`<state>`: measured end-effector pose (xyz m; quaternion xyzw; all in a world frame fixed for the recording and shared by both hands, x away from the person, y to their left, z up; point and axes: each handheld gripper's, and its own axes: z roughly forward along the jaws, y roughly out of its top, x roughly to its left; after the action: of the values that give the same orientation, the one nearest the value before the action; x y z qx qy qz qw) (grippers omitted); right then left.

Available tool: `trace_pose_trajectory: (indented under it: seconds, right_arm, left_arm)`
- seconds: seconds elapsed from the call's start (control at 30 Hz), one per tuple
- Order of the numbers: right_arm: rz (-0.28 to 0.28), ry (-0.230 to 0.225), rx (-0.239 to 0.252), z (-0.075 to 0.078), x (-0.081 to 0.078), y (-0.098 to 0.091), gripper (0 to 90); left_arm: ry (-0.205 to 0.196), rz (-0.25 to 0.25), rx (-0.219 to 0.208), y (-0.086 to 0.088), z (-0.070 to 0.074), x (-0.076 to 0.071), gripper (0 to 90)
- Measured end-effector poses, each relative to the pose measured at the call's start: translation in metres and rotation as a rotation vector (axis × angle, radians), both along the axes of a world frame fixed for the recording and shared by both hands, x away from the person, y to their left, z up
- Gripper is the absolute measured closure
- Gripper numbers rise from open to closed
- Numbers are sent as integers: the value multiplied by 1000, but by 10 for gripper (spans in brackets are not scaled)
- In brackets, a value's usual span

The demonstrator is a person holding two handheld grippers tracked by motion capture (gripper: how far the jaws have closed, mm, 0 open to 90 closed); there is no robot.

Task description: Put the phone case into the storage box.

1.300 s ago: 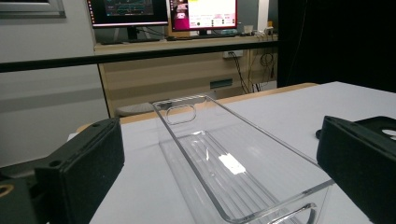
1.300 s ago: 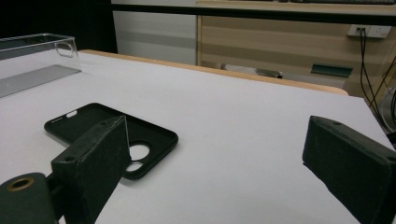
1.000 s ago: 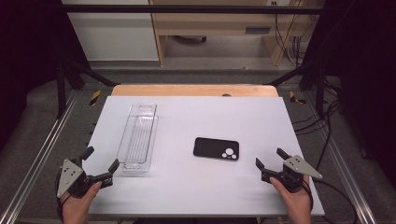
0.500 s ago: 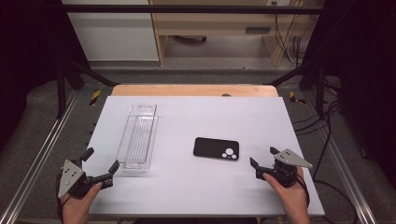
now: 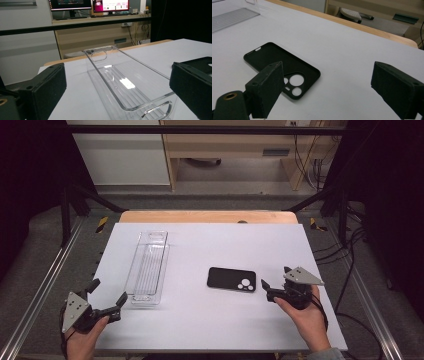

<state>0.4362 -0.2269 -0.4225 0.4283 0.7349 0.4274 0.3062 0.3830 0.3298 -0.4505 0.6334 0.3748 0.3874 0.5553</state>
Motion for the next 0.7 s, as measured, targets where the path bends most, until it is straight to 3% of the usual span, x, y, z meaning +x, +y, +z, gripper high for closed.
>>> trace_pose_trajectory:
  seconds: [0.47,0.7]
  right_arm:
    - [-12,83,-5,26,20,19,131]
    - [-22,156,-33,25,36,28,161]
  left_arm:
    - [2,0,-2,0,0,0,6]
    - [4,-2,-1,-1,-1,0,7]
